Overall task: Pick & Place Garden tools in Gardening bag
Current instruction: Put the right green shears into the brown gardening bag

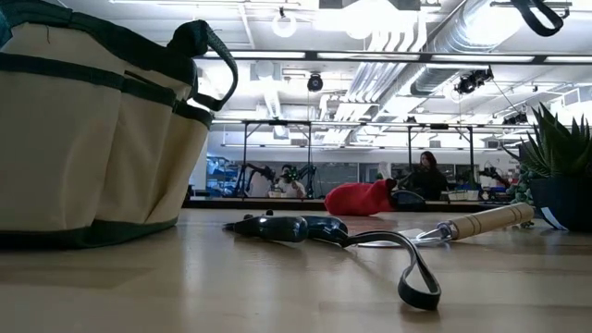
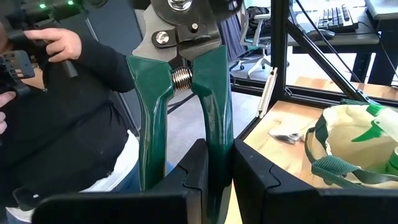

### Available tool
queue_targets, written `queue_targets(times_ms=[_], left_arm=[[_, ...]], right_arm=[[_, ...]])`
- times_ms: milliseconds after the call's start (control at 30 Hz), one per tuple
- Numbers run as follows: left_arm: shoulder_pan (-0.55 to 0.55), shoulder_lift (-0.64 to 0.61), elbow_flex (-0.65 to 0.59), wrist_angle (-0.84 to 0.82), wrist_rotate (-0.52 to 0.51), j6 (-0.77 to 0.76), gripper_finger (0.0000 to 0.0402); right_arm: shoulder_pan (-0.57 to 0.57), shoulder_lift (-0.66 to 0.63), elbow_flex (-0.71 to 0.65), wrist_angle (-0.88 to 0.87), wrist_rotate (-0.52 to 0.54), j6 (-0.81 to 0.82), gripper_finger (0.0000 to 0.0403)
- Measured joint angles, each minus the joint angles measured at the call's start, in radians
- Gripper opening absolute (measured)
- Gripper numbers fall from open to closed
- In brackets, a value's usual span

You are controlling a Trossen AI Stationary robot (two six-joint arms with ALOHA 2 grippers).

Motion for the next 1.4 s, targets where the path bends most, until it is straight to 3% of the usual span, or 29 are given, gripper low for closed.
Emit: queue_targets(times_ms=[300, 433, 600, 900, 1067, 1400], left_arm=[[0.009, 0.022, -0.001, 0.012, 0.016, -0.011, 0.0327], [0.009, 0.02, -0.001, 0.012, 0.024, -0.011, 0.0302], [0.01, 0.02, -0.001, 0.012, 0.024, -0.014, 0.0223], [0.011, 0.018, 0.0, -0.003, 0.006, 0.033, 0.0024], [0.009, 0.018, 0.0, -0.006, 0.017, 0.035, 0.0007], [0.008, 0.019, -0.001, -0.031, 0.019, 0.014, 0.0003]], right_arm=[[0.0, 0.0, 0.0, -0.012, 0.0, 0.0, 0.0038], [0.0, 0.0, 0.0, -0.019, 0.0, 0.0, 0.0038], [0.0, 0.0, 0.0, -0.031, 0.0, -0.001, 0.0038], [0.001, 0.002, 0.0, -0.042, -0.004, 0.009, 0.0038], [0.002, 0.002, -0.002, -0.048, 0.023, -0.002, 0.0059], [0.01, -0.001, 0.001, -0.057, 0.151, 0.033, 0.0167]])
